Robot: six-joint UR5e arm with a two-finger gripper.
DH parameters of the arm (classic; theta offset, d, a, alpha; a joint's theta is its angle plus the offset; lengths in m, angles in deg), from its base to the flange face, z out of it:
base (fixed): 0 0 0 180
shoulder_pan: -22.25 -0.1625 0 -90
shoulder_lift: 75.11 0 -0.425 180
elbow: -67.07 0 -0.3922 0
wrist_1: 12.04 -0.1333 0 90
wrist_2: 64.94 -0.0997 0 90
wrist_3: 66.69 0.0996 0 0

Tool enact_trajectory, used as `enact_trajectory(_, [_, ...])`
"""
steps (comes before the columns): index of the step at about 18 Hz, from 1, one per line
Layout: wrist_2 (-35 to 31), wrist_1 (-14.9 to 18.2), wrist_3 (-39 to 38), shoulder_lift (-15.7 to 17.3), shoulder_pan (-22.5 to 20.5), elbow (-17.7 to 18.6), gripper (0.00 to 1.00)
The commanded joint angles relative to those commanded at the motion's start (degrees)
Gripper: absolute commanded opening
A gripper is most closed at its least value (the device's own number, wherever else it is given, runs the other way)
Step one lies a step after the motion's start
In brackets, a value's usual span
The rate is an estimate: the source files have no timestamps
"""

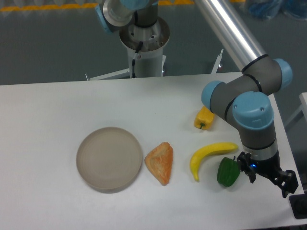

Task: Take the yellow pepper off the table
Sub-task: 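Raise the open gripper up from beside the green pepper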

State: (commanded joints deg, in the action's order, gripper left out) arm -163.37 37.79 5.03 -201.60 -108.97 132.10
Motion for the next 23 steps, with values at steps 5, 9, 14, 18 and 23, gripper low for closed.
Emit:
enact_trajectory(5, [4.1, 8.1, -1.1, 8.3, -2.2, 7.6, 1.00])
enact_trajectory(9, [11.3, 22.9, -1.2, 14.6, -6.6, 9.7, 1.00])
enact_trajectory(14, [17.8, 26.5, -0.5, 22.5, -12.7, 19.3, 1.00])
enact_trajectory(18, [19.0, 25.4, -0.5, 26.3, -14.9, 28.6, 1.00])
enact_trajectory(23, [19.4, 19.5, -0.4, 27.6, -15.8, 35.5, 1.00])
